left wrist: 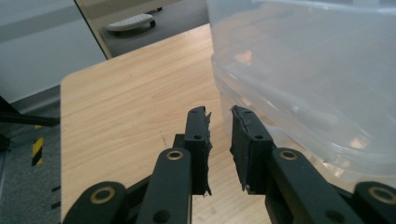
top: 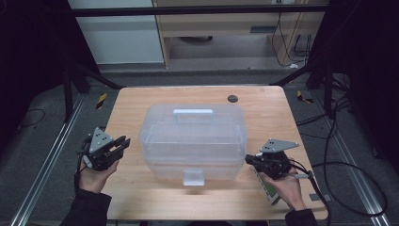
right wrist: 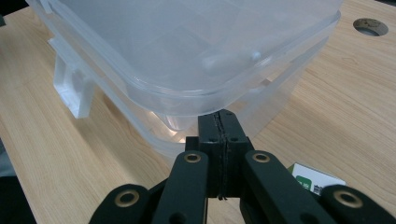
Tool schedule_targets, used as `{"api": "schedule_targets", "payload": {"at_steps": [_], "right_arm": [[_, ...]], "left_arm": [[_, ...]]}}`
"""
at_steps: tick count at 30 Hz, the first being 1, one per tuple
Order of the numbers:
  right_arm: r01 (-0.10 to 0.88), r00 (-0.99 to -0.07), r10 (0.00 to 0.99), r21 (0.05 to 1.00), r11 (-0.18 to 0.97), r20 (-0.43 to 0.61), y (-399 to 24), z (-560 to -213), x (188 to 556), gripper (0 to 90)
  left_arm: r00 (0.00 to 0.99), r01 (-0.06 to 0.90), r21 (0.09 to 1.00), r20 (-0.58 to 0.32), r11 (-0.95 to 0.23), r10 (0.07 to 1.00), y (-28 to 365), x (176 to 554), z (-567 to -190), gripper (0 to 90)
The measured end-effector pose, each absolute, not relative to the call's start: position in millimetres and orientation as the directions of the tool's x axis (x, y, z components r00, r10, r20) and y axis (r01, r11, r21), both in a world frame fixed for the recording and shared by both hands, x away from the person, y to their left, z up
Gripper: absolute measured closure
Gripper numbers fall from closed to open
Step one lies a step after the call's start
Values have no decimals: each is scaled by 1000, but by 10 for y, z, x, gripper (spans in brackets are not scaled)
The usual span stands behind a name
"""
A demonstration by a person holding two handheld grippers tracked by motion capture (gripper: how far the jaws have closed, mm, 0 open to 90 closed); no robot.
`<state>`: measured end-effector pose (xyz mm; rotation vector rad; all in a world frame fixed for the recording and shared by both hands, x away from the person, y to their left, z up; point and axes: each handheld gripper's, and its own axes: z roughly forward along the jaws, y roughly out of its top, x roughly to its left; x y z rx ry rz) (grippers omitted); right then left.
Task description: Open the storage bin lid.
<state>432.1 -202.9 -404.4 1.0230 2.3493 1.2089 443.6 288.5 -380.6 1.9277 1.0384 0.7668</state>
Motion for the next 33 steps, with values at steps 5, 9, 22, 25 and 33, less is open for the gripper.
{"api": "schedule_targets", "payload": {"at_steps": [5, 9, 22, 25, 33], "right_arm": [[455, -697, 715, 800, 392, 47, -2025, -4047, 4320, 900], [455, -696, 716, 800, 392, 45, -2025, -4048, 4317, 900], [454, -696, 717, 800, 393, 43, -2025, -4046, 4316, 900], [453, -696, 716, 800, 394, 42, -2024, -4048, 4317, 900], [449, -694, 718, 810, 377, 51, -2033, -4033, 4316, 900]], "left_arm": [[511, 396, 843, 127, -364, 850, 2800, 4409, -3907, 806], [540, 403, 825, 136, -397, 831, 2747, 4394, -3982, 834], [611, 409, 797, 122, -444, 782, 2627, 4379, -4106, 893], [625, 403, 801, 113, -443, 773, 2613, 4374, -4109, 894], [631, 388, 814, 107, -432, 768, 2615, 4364, -4083, 894]]}}
